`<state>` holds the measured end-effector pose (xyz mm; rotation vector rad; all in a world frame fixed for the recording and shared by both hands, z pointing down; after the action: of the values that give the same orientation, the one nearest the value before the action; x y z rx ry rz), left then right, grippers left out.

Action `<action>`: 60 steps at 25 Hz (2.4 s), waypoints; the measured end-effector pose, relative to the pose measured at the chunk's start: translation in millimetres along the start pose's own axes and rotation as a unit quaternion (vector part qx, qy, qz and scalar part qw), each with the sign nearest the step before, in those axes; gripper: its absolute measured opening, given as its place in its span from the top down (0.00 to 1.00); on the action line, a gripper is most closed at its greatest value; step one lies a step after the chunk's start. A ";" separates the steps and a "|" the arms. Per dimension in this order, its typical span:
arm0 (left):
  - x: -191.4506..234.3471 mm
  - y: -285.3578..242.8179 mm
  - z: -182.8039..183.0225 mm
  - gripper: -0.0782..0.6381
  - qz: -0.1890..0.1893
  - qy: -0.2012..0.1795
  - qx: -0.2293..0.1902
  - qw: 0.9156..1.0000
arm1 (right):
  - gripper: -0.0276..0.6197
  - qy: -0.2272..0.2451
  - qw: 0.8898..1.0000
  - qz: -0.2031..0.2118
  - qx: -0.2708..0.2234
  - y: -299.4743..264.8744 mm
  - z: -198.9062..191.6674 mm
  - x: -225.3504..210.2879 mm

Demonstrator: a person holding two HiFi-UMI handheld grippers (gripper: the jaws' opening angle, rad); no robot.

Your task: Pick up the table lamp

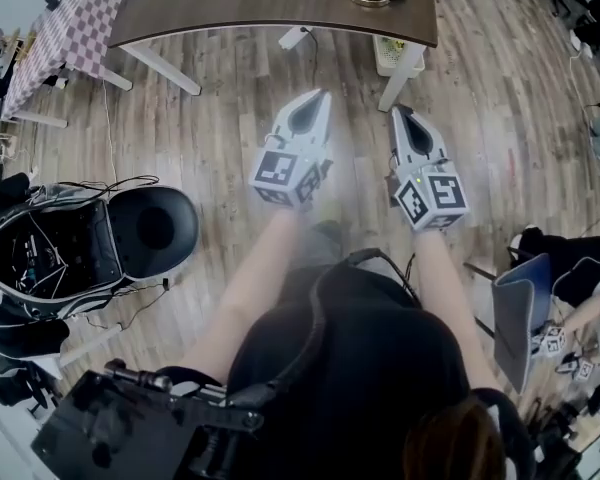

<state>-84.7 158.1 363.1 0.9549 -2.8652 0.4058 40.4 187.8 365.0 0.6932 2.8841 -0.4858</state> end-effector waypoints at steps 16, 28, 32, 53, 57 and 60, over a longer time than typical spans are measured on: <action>60.2 -73.9 10.4 0.89 -0.033 -0.008 0.016 0.999 | 0.95 -0.010 0.999 -0.031 0.002 -78.4 19.8 -34.0; 78.7 -121.4 9.3 0.89 -0.041 0.006 0.023 0.999 | 0.95 -0.021 0.999 -0.038 0.012 -113.8 24.6 -66.0; 92.8 -139.0 15.7 0.89 -0.038 0.009 0.021 0.999 | 0.95 -0.017 0.999 -0.035 0.014 -137.1 28.5 -76.7; 133.8 -250.5 22.0 0.89 -0.022 0.023 0.043 0.999 | 0.95 -0.032 0.999 -0.010 0.041 -226.3 47.9 -155.1; 138.9 -265.4 20.6 0.89 -0.019 0.027 0.047 0.998 | 0.95 -0.032 0.998 -0.004 0.049 -238.2 47.1 -165.6; 141.0 -275.5 19.9 0.89 -0.019 0.029 0.050 0.998 | 0.95 -0.030 0.998 -0.002 0.055 -245.6 47.9 -172.3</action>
<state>-32.1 -140.3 428.9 0.9953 -2.7928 0.5681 82.0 -107.4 423.3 0.6764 2.8216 -0.6594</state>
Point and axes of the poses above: the fingertips, and each gripper's own axes: y backward along the fingers, x to its left, z out of its top, the point moved 1 cm from there along y, backward along the fingers, and after that the axes turned 14 degrees about x, right-handed, at the moved point
